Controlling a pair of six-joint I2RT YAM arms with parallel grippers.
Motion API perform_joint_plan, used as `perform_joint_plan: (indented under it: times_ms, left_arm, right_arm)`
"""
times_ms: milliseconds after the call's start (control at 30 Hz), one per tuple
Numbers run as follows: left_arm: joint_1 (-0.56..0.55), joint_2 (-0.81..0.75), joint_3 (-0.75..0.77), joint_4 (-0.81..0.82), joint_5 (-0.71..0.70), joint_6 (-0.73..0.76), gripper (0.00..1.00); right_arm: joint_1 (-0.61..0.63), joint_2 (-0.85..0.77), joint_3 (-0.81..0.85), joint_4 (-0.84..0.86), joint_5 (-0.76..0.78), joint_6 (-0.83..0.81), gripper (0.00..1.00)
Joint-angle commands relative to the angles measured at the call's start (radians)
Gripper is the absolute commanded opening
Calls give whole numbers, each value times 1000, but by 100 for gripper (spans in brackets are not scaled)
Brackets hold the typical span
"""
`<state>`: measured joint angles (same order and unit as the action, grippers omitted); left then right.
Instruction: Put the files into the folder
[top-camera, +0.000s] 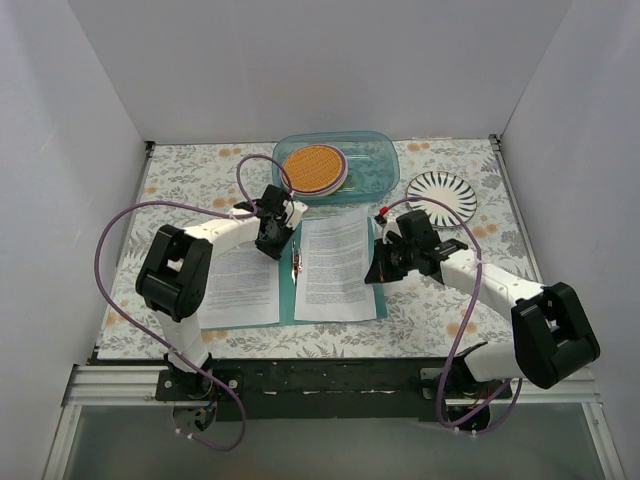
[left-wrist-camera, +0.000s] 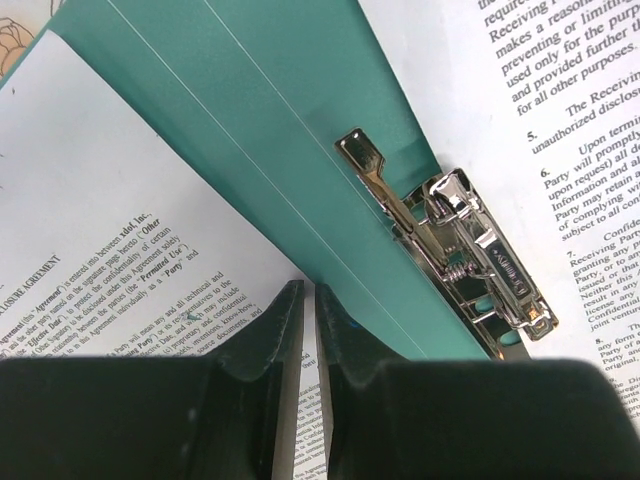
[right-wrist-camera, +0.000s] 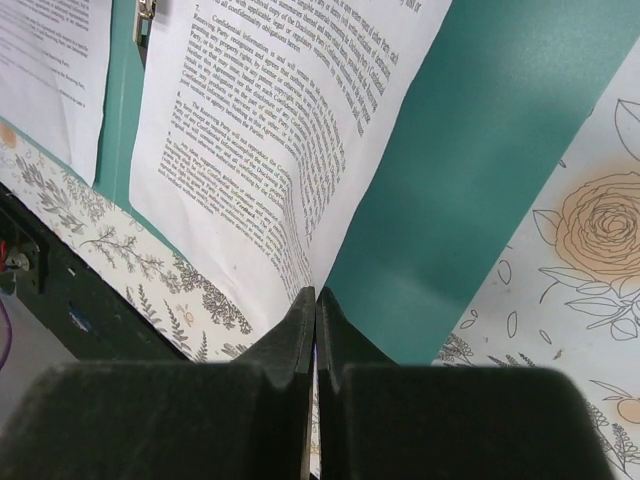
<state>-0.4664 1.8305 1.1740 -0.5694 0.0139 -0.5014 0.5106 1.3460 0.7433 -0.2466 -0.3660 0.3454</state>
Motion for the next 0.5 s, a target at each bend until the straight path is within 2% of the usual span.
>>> perform_joint_plan:
  times_ms: [0, 467]
  left_arm:
    - [8, 0, -54, -73, 15, 21, 9]
    - [8, -10, -66, -67, 9, 53, 8]
  right_arm:
    - [-3, 36, 57, -22, 12, -59, 1]
    - [-6, 154, 149, -68, -21, -180, 1]
